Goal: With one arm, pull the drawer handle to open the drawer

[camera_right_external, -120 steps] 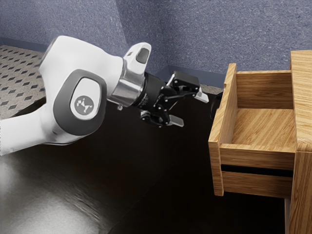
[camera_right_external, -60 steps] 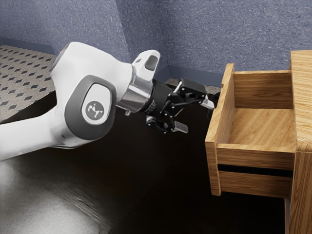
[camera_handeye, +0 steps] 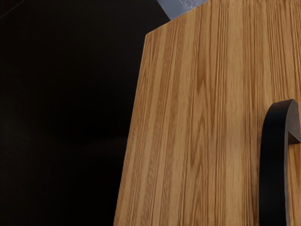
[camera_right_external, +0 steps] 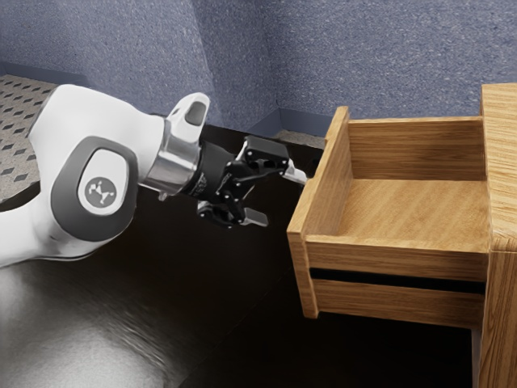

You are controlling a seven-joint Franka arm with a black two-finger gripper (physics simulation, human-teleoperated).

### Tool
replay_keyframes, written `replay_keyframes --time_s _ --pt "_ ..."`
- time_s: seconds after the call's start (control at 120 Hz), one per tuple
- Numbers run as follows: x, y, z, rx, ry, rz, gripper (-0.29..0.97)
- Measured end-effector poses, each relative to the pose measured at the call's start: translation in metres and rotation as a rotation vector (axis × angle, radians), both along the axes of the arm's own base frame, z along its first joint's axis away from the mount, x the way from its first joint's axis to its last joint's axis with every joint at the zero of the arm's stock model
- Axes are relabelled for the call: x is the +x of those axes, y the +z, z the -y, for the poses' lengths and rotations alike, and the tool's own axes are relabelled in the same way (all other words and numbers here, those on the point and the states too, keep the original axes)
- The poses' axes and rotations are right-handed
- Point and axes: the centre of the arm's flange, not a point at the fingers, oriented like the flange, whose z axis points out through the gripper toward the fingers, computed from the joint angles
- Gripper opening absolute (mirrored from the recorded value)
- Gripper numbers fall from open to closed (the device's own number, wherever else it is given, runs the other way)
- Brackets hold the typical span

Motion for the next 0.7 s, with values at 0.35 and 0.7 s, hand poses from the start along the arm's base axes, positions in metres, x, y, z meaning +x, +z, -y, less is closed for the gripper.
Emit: replay_keyframes --time_s 0.35,0.7 --pt "-0.020 -0.005 -0.042 -0.023 0.047 -0.002 0.68" --pt "-0.066 0.051 -0.120 0.000 0.089 0.061 0.68"
